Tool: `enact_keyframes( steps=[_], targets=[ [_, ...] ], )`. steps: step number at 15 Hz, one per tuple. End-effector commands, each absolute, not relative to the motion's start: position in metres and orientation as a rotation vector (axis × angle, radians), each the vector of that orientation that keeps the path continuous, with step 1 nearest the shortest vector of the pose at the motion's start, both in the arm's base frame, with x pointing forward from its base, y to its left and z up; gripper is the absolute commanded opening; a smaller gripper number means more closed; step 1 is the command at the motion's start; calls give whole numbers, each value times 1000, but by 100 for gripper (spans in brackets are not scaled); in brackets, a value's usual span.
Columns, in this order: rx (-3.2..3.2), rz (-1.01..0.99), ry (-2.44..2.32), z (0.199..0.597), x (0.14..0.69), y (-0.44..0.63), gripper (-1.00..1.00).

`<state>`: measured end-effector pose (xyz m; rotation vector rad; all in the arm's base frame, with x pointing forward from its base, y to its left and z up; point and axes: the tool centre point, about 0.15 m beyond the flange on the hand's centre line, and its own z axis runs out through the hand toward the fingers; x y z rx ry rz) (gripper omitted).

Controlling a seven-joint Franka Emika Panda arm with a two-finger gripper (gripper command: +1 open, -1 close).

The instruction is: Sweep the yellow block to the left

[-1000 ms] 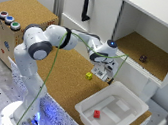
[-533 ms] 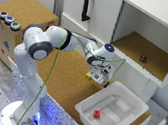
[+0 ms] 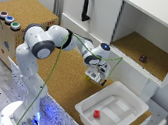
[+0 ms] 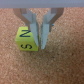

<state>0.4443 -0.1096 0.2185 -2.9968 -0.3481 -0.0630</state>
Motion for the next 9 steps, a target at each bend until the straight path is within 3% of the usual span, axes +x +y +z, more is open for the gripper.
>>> enact_keyframes(
  steps=[1, 9],
  targets=[
    [-2983, -73, -321, 210, 440, -77, -100],
    [-2947, -23, -254, 218, 437, -16, -100]
  ],
)
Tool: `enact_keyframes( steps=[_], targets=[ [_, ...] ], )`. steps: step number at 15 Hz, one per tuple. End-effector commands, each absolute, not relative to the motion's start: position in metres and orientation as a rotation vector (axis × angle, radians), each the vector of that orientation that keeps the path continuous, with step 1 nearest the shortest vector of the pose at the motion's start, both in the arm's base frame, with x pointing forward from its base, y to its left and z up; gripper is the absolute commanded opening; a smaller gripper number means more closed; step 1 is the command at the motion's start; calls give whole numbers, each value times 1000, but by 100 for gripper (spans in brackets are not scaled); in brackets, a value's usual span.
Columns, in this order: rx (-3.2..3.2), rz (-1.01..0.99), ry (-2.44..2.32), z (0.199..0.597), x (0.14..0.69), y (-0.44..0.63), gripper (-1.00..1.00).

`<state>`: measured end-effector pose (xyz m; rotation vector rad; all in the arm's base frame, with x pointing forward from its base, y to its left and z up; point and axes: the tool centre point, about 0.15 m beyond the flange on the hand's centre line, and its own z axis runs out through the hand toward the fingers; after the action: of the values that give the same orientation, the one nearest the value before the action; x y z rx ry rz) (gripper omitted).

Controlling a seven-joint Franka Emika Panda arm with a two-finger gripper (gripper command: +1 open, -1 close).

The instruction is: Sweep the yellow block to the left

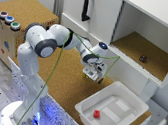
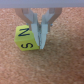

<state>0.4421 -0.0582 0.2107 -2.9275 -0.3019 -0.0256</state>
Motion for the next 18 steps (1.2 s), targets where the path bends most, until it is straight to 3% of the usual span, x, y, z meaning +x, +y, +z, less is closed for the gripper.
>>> enact_keyframes(
  steps=[1, 18],
  targets=[
    [-2948, -20, -248, 220, 438, -8, -100],
    [-2884, 220, -284, 220, 443, 140, -100]
  ],
)
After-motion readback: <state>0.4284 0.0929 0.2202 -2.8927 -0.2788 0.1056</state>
